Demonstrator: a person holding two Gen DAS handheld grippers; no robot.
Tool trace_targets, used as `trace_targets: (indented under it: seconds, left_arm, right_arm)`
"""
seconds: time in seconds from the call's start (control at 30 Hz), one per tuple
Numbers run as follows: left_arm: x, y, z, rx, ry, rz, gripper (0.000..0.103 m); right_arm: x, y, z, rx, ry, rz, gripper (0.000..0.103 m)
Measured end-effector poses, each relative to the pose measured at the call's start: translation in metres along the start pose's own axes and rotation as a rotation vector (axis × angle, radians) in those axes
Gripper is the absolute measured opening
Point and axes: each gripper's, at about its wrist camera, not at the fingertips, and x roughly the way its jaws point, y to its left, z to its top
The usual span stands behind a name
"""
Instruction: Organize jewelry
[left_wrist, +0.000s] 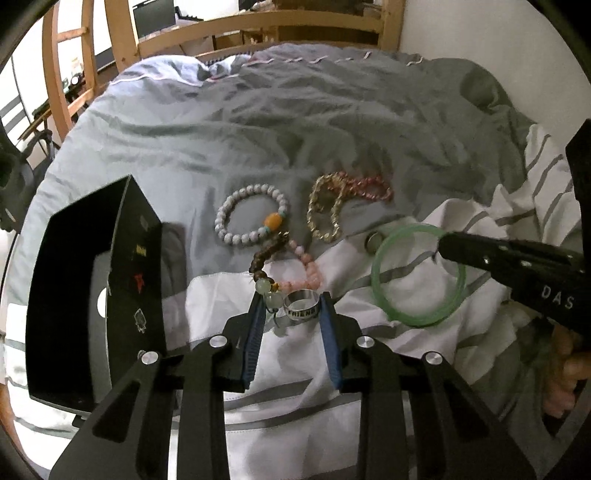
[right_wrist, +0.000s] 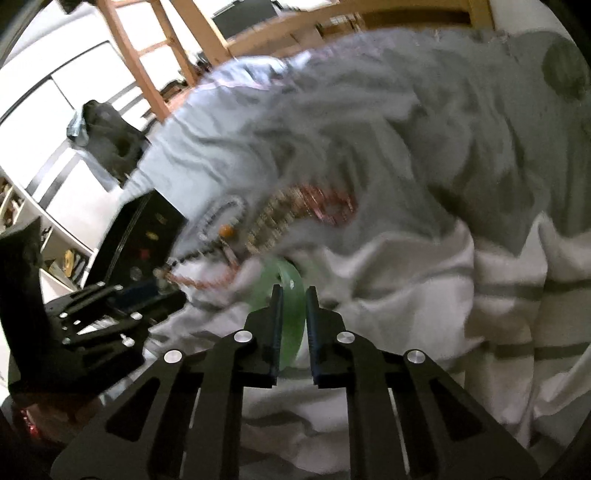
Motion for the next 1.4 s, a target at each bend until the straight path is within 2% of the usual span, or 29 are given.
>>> trace_targets:
  seconds: [0.2, 0.37, 0.63, 1.4]
  left_arm:
    - [-0.014, 0.003, 0.005, -0.007, -0.062, -0.033, 0.029]
    - [-0.027, -0.002, 0.006, 0.015, -0.125, -0.049, 0.029]
    - [-0.051, -0.012, 0.005, 0.052, -0.232, -0.135, 0.029]
    - [-0.052, -0.006, 0.006, 0.027, -0.25, -0.123, 0.029]
  right_arm:
    - [-0.008, 0.007, 0.005, -0.02, -0.053, 0.041, 0.013]
    - [-0.022, 0.01, 0.009, -0.023, -0.131, 0.061, 0.013]
    - [-0.022, 0.01, 0.009, -0.013, -0.133, 0.057, 0.013]
    - [-0.02, 0.009, 0.008, -0.015, -0.132, 0.053, 0.013]
